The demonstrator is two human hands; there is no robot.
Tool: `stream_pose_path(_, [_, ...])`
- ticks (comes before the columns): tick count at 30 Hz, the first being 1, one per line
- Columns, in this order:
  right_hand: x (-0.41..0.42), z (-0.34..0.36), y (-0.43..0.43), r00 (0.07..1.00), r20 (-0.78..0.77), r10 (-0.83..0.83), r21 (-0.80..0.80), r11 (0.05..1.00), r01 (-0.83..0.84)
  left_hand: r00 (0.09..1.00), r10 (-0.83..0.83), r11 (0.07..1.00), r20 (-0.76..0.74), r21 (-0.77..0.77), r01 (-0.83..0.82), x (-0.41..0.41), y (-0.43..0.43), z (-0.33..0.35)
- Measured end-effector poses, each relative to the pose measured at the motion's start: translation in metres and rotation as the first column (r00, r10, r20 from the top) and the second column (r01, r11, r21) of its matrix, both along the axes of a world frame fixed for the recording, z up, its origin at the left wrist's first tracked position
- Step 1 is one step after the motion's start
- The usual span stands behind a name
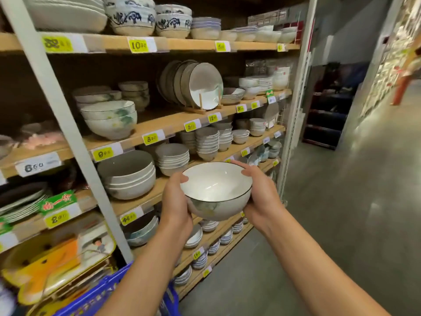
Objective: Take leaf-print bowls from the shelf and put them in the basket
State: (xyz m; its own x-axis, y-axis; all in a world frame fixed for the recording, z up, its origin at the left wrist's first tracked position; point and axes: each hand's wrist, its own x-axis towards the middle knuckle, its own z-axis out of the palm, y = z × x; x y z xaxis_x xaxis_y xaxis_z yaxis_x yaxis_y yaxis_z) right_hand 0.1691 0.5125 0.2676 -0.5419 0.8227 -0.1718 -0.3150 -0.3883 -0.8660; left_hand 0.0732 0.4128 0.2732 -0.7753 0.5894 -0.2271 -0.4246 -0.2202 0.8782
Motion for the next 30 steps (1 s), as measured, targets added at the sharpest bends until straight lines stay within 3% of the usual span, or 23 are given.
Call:
stream_pose_path(9, [-0.001,0.006,0.088,0.997,0.010,-0.077,0.016,0.997,0.077,0.994,-0.104,0.993,-0.021,0.045,0.105,-0.015,0.102,-0.001])
stream_pose_path(18, [-0.076,0.026,0.194,0.998,0.001,-0.068,0.045,0.997,0.068,0.996,-0.086,0.992,-0.030,0.092,0.089,-0.087,0.205,0.014])
stream_pose_path(24, [-0.128,0.036,0.247,0.999,-0.051,0.002,0.066,0.998,0.001,0.996,-0.006,0.993,-0.083,0.119,0.016,-0.135,0.253,0.024])
stream_pose_path(30, [-0.202,0.040,0.272,0.979,-0.058,0.195,0.033,0.981,-0.193,0.980,0.171,0.984,-0.104,0.070,-0.165,-0.181,0.250,0.028])
